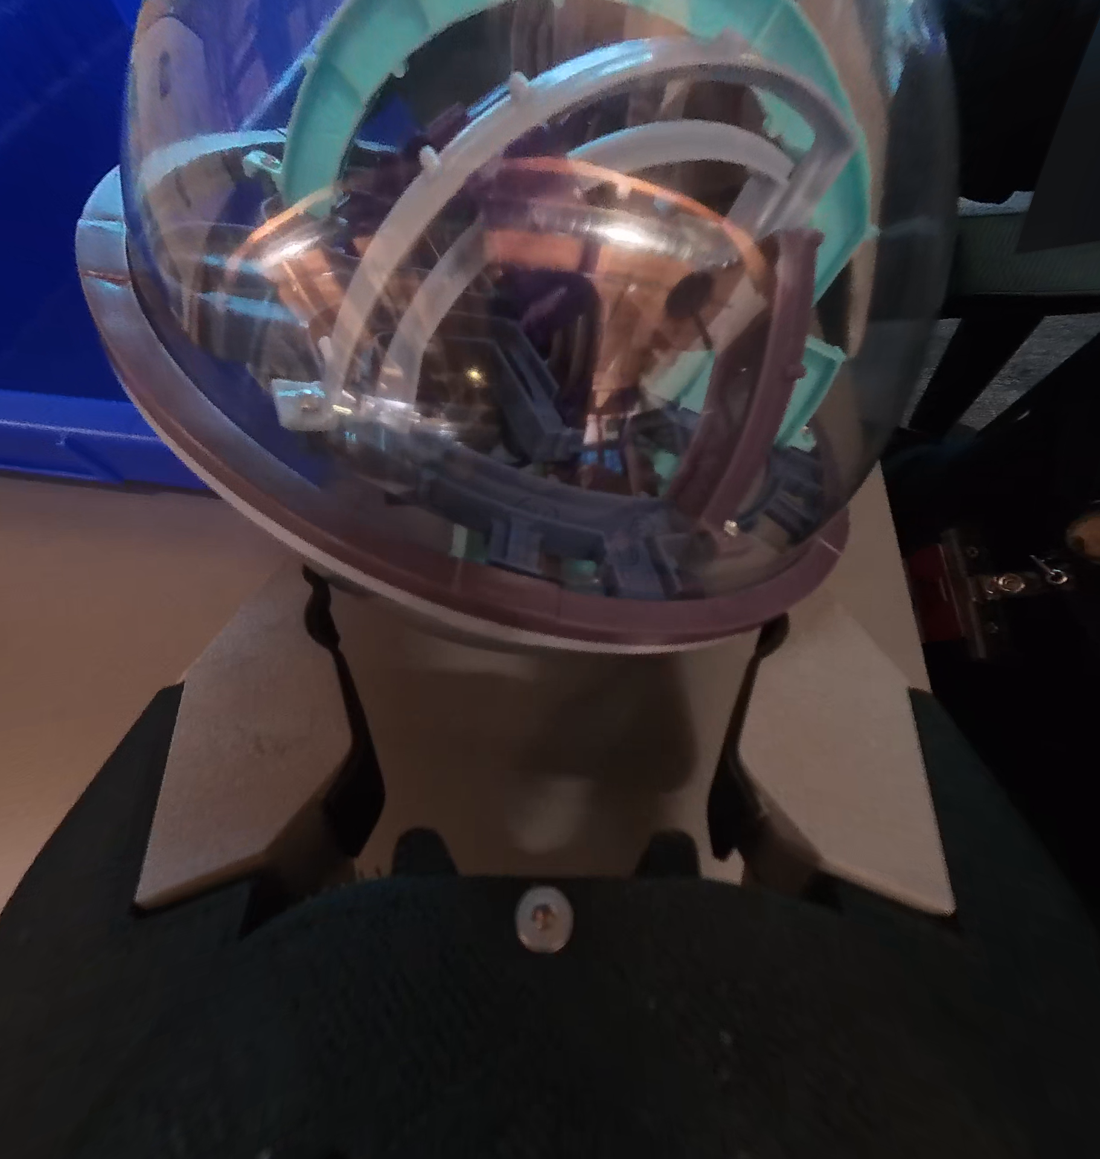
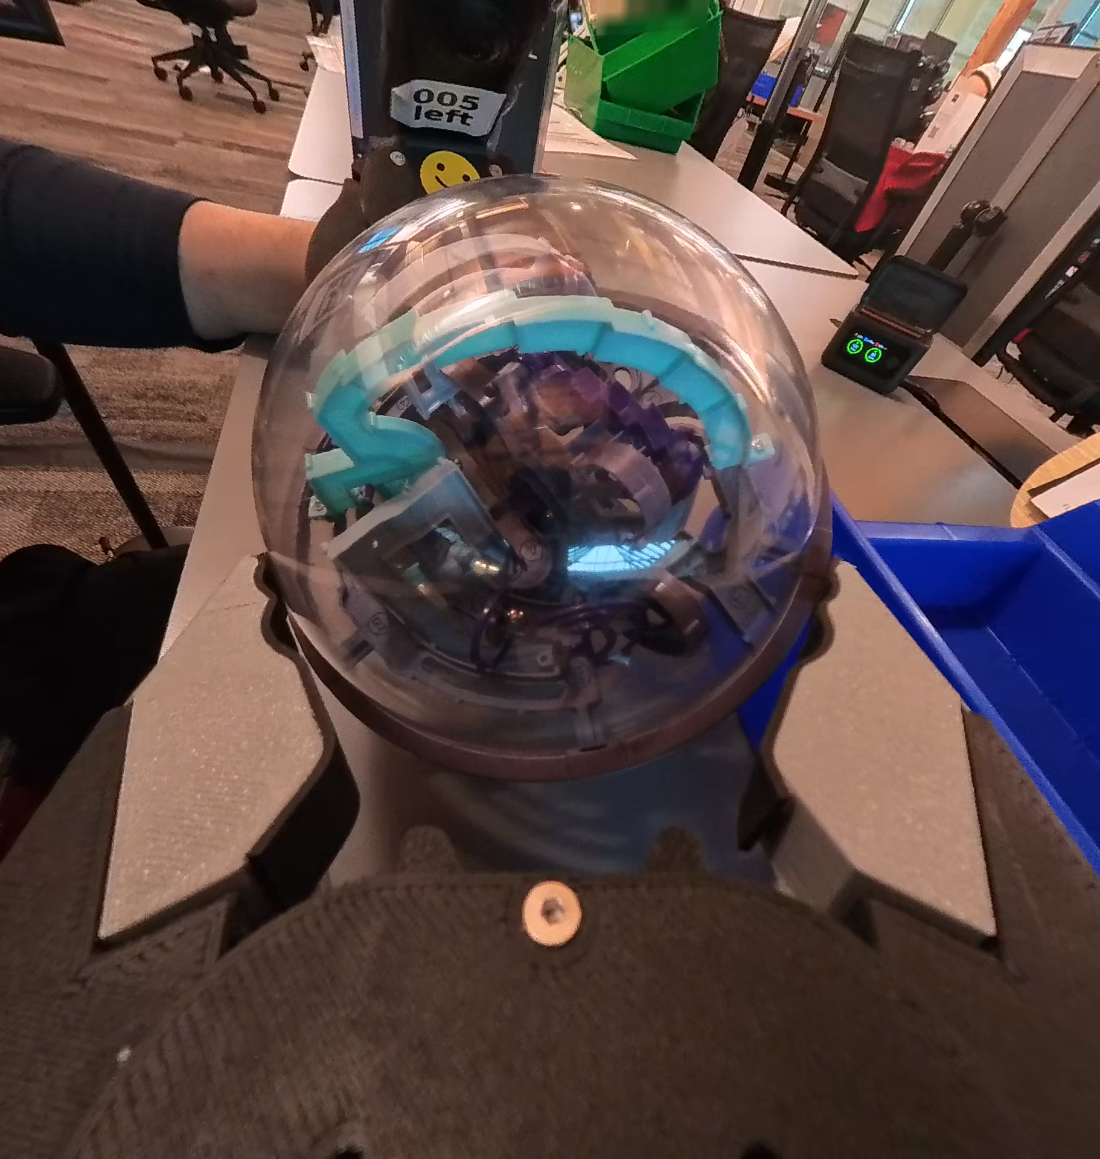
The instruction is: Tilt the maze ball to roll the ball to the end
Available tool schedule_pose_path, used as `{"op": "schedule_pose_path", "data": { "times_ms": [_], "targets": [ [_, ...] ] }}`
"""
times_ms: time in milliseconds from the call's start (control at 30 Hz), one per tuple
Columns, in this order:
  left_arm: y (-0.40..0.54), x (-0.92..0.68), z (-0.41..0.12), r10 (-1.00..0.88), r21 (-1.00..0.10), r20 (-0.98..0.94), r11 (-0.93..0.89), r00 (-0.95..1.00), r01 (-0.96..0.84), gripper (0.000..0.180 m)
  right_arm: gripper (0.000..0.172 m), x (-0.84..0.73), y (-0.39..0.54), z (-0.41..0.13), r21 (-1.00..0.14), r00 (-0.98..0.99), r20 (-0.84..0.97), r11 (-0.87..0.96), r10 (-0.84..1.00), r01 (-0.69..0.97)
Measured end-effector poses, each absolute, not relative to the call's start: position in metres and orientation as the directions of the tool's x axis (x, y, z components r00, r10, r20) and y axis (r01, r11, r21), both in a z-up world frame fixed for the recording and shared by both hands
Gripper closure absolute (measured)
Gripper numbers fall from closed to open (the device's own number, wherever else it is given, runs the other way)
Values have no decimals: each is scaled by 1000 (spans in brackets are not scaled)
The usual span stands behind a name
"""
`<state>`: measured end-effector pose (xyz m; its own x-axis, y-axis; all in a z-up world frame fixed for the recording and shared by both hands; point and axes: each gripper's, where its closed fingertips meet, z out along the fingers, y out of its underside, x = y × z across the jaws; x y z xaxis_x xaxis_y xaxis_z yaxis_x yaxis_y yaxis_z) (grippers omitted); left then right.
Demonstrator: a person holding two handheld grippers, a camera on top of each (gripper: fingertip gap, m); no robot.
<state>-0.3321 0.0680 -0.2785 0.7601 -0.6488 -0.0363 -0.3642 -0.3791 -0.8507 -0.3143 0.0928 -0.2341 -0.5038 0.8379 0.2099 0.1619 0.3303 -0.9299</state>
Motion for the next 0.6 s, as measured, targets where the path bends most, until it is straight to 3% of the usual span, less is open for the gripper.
{"op": "schedule_pose_path", "data": {
  "times_ms": [600],
  "targets": [
    [61, -330, -273, -641, -863, 111, -442, 759, -247, 43, 14, -317, 88, -236, -946, -494, 26, 181, 869, 267]
  ]
}}
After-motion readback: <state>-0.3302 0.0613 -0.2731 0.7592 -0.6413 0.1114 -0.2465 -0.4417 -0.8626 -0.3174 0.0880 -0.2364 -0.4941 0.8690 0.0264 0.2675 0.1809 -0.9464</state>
